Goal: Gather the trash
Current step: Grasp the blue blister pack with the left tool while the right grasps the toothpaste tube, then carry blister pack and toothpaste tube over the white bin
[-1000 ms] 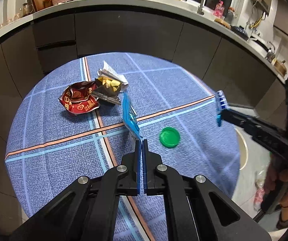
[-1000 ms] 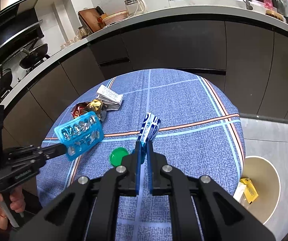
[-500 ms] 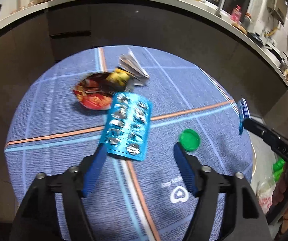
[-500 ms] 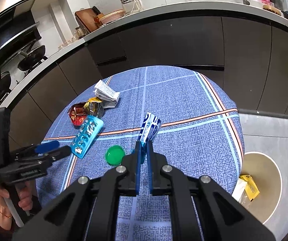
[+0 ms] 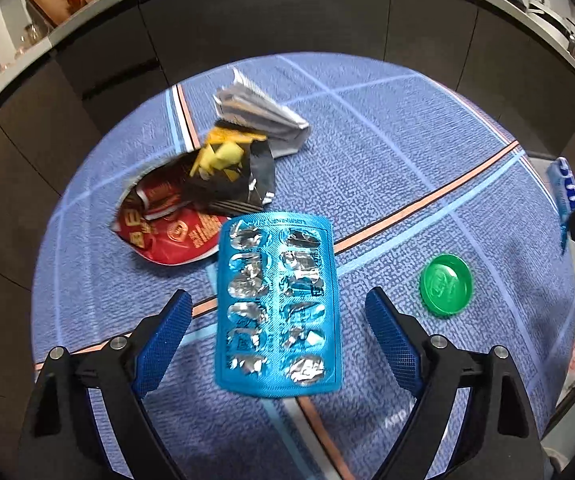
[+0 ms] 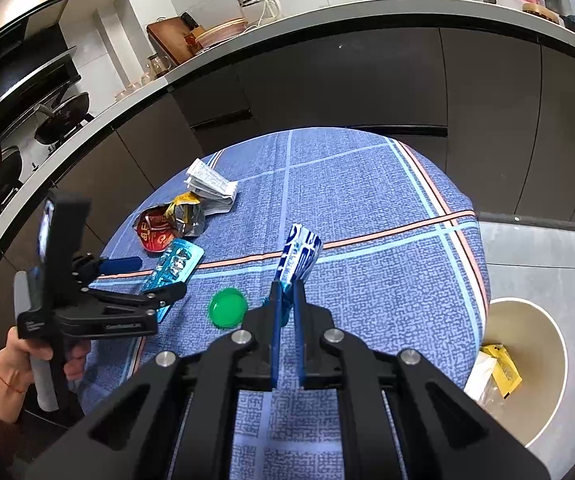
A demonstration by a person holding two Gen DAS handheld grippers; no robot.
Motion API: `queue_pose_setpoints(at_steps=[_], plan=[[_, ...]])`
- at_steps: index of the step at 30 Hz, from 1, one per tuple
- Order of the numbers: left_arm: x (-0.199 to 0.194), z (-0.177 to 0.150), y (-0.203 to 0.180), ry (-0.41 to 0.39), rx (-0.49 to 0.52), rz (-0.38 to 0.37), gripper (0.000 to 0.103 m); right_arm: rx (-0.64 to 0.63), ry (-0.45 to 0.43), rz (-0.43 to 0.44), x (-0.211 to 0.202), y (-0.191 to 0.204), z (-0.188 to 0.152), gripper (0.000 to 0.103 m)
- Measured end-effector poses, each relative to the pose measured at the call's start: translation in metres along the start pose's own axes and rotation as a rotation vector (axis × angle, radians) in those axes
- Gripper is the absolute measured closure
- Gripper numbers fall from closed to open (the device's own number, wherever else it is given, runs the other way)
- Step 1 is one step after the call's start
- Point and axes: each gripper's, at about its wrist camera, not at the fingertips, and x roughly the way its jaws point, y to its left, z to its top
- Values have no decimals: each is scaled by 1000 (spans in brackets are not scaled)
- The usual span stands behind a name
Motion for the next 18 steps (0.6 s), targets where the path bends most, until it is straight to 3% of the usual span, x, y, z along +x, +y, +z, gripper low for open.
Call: queue_pose_setpoints(at_steps=[5,9,18], plan=[[12,2,11,36,-62,-27,20,2,-1,2,-1,-1,0,96],[9,2,18,25,-75,-31,40,4,2,9,-1,-1,-1,96],[-15,-7,15,-16,-103,-66,41,-3,-15,13,-10,1,0,96]])
